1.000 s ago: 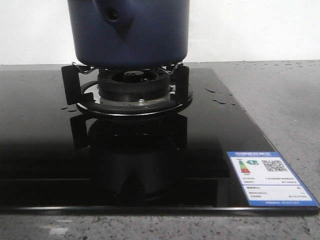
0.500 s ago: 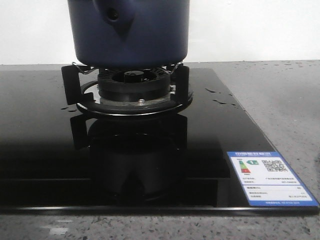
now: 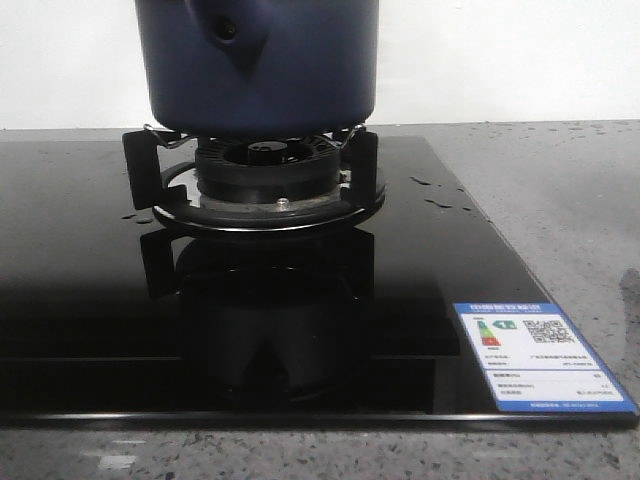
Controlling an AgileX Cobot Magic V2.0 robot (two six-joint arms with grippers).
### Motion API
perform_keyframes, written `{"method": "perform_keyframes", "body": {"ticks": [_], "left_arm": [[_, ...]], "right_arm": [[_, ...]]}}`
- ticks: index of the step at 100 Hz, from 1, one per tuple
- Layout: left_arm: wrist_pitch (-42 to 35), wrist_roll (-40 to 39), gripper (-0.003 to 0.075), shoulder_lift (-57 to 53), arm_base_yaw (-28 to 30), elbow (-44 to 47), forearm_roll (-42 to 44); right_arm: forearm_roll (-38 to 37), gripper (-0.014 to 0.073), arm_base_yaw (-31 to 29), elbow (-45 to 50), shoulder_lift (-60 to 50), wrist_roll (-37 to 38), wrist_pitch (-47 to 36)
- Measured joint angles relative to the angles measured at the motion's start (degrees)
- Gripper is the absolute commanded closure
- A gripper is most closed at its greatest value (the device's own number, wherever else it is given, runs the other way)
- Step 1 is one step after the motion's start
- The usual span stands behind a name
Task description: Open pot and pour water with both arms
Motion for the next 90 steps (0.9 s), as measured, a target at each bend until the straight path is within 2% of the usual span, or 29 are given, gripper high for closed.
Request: {"method": "perform_keyframes", "body": {"ticks": [12, 23, 39, 63, 90], "left_arm": [[0.1, 0.0, 0.0444, 0.0, 0.0, 0.0, 0.0], [0.2, 0.0, 0.0444, 0.0, 0.0, 0.0, 0.0], [0.4, 0.0, 0.0444, 0.0, 0.0, 0.0, 0.0], [0.5, 0.0, 0.0444, 0.0, 0.0, 0.0, 0.0], [0.7, 0.0, 0.0444, 0.0, 0.0, 0.0, 0.0]], "right_arm": [[-1.2, 0.0299, 0.0, -0.1, 0.0, 0.4, 0.1], [-1.4, 0.0367, 0.0, -0.3, 0.0, 0.5, 0.4], [-2.7, 0.0379, 0.0, -0.4, -0.2, 0.6, 0.6], [-9.8, 0.0379, 0.2, -0.4, -5.6, 0.7, 0.1], [-14.1, 0.0379, 3.6, -4.3, -8.9, 0.8, 1.2]]}}
